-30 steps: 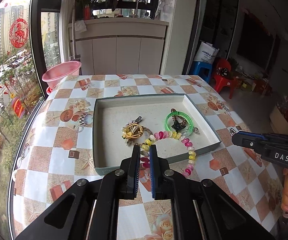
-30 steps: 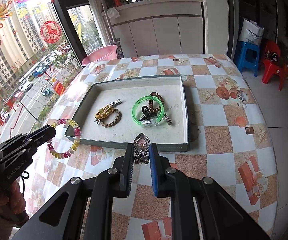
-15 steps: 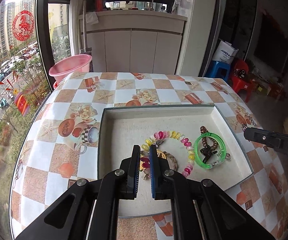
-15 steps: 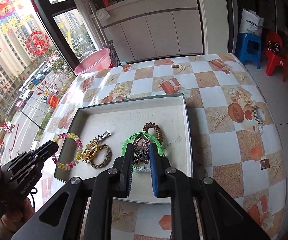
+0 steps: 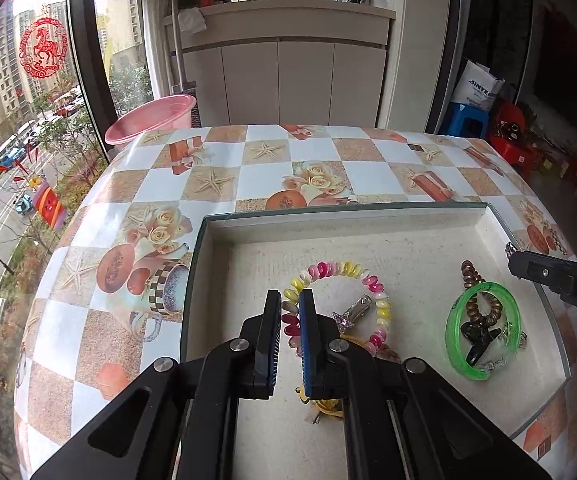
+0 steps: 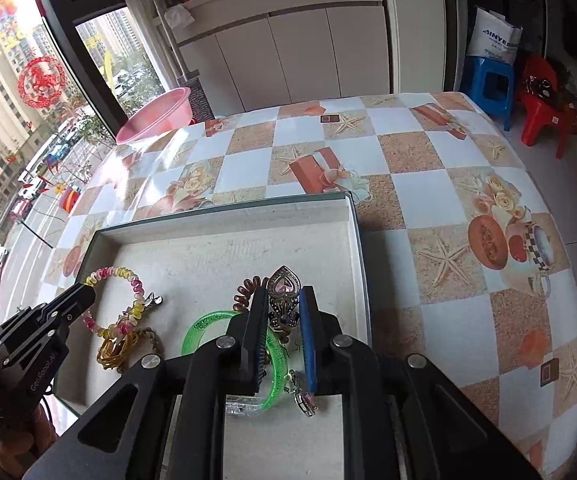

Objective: Organize jewelry
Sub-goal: 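Carry the beaded bracelet with the left tool while the right tool carries the heart charm into the tray, then open the right tool to drop the heart charm while the left tool releases the bracelet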

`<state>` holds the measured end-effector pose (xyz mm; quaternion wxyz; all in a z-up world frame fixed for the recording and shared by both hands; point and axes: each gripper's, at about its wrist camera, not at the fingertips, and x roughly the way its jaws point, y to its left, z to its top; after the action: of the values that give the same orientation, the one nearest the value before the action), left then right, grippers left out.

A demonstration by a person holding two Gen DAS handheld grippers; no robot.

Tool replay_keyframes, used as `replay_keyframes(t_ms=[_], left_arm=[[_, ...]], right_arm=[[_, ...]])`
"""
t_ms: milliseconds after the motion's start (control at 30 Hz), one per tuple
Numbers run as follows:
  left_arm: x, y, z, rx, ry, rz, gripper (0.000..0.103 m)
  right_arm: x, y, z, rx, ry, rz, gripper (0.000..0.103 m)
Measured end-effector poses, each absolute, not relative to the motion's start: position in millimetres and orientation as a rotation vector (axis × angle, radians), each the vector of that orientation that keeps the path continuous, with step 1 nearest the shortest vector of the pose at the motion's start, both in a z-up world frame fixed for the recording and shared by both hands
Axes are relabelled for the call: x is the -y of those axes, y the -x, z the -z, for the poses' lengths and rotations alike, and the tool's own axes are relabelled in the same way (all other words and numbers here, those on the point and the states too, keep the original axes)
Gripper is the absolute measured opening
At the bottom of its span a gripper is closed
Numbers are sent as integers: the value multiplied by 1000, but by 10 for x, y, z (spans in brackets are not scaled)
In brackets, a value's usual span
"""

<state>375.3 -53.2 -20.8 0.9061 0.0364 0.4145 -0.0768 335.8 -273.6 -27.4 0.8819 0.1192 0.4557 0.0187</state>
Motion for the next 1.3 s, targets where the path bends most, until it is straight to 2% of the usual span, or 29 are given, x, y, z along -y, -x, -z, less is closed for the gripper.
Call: replay_keyframes(t_ms=[567, 600, 667, 733, 1300], left_arm=[[701, -3756, 412, -882, -188, 125, 21], [709, -3744, 406, -879, -191, 123, 21], [713, -3721, 375, -868, -187, 120, 21], [708, -3708, 343, -860, -181, 115, 22], [731, -3705, 223, -852, -151, 124, 22]], right_arm=[[2819, -3446, 595, -1021, -293, -53, 19], [2823, -3439, 591, -1020, -300, -54, 21], [2833, -3410, 565, -1007, -318, -58, 38], [2837, -3365, 510, -985, -335, -71, 49], [2745, -3083, 201, -908, -355, -120, 50]])
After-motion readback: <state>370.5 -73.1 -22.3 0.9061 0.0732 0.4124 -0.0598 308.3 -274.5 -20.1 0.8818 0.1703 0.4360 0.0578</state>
